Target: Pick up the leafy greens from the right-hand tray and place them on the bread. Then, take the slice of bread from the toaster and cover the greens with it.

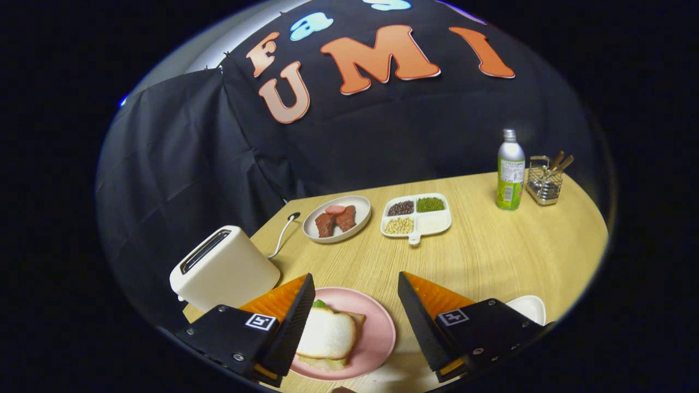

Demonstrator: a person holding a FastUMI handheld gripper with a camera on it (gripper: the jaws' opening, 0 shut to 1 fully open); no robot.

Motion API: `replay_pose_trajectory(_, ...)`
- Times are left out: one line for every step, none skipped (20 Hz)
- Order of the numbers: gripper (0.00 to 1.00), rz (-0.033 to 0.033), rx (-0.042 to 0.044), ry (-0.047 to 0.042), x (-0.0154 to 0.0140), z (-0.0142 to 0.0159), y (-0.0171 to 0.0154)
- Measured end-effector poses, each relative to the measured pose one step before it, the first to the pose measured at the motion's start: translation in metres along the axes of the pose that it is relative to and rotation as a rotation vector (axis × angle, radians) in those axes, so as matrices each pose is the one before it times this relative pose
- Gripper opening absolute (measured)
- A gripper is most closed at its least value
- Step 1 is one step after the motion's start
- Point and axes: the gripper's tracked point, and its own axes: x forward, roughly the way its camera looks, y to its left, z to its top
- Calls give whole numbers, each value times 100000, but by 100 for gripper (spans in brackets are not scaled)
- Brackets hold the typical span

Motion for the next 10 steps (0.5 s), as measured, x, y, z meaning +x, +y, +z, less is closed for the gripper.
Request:
replay_pose_trajectory(92, -1649, -1482, -3531, -565, 883, -340)
replay_pose_trajectory(94, -1924, -1844, -3774, -442, 1048, -455)
replay_pose_trajectory(95, -2091, -2286, -3806, -512, 989, -477)
replay_pose_trajectory(97, -2011, -2578, -4059, -501, 1108, -467)
replay_pose_trajectory(97, -1957, -2532, -4108, -286, 1225, -322)
replay_pose_trajectory(98, -1357, -2366, -4125, -478, 1104, -237)
replay_pose_trajectory(98, -998, -1957, -3970, -532, 1085, -32)
replay_pose_trajectory(98, -742, -1432, -3656, -441, 986, -46)
replay_pose_trajectory(98, 6, -1175, -3550, -411, 894, 127)
replay_pose_trajectory(99, 262, -1144, -3759, -432, 995, 112)
